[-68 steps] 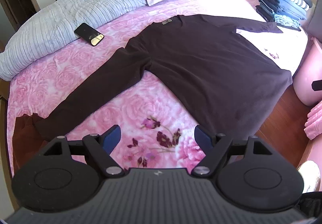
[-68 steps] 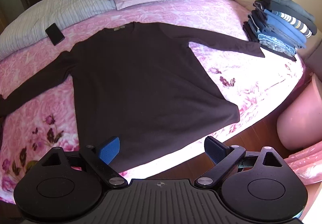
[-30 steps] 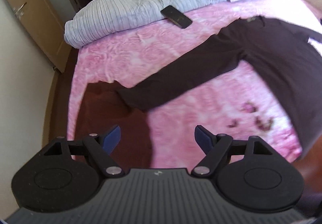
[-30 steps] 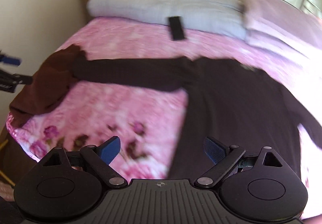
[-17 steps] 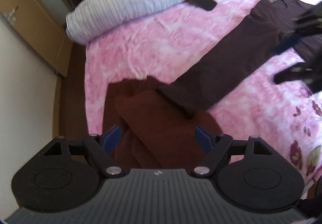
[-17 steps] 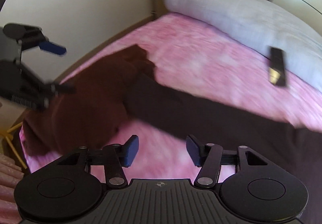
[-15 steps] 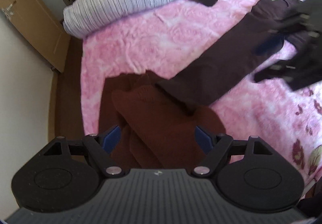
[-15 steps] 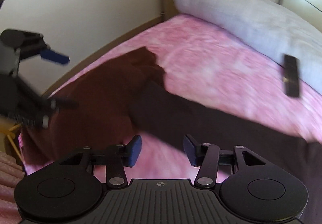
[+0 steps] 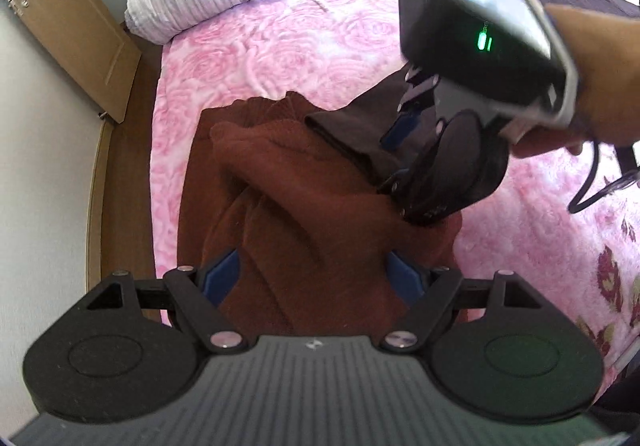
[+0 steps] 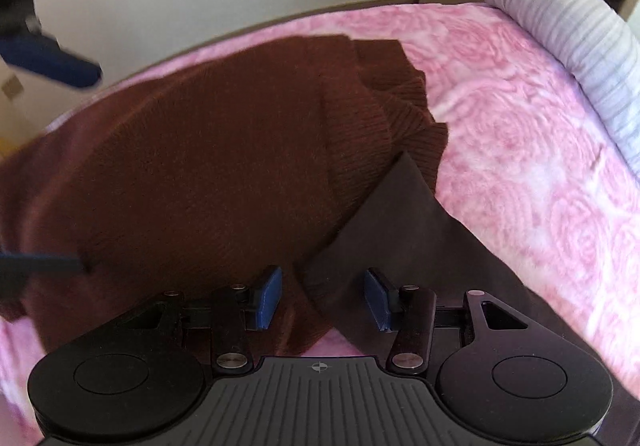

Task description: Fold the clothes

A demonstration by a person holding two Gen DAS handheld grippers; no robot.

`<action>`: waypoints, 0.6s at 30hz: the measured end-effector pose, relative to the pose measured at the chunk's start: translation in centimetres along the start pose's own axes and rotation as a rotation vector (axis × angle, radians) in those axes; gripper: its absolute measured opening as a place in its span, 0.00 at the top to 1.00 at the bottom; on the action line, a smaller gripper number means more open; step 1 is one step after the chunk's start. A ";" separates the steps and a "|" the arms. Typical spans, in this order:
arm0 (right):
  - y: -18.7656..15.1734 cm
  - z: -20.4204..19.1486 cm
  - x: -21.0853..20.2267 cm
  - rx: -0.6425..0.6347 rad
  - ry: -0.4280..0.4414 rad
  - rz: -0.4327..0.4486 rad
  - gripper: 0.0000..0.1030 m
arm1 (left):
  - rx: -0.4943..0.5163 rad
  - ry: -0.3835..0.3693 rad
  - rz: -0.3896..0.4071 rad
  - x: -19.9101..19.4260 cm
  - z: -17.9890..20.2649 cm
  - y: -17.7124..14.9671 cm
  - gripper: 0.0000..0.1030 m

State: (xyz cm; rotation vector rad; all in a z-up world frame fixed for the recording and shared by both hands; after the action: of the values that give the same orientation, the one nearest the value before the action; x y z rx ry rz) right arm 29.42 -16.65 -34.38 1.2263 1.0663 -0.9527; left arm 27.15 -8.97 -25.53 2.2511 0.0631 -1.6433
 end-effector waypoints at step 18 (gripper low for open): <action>-14.1 19.7 -19.4 0.692 0.000 0.458 0.92 | 0.209 -0.051 0.189 -5.7 7.3 8.8 0.25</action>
State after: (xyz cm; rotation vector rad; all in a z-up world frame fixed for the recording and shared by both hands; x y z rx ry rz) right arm 13.21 -37.79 -18.48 1.9297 0.4066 -0.9810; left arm 20.72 -18.48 -19.98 2.2812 -0.3384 -1.6699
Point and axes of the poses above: each gripper's, at about its wrist camera, not at the fingertips, and x roughly the way its jaws point, z to its right, y to its top, the point moved 6 cm from there along x, roughly the way its jaws point, and after that the axes turned 13 degrees about -z, right-handed, at the moved point
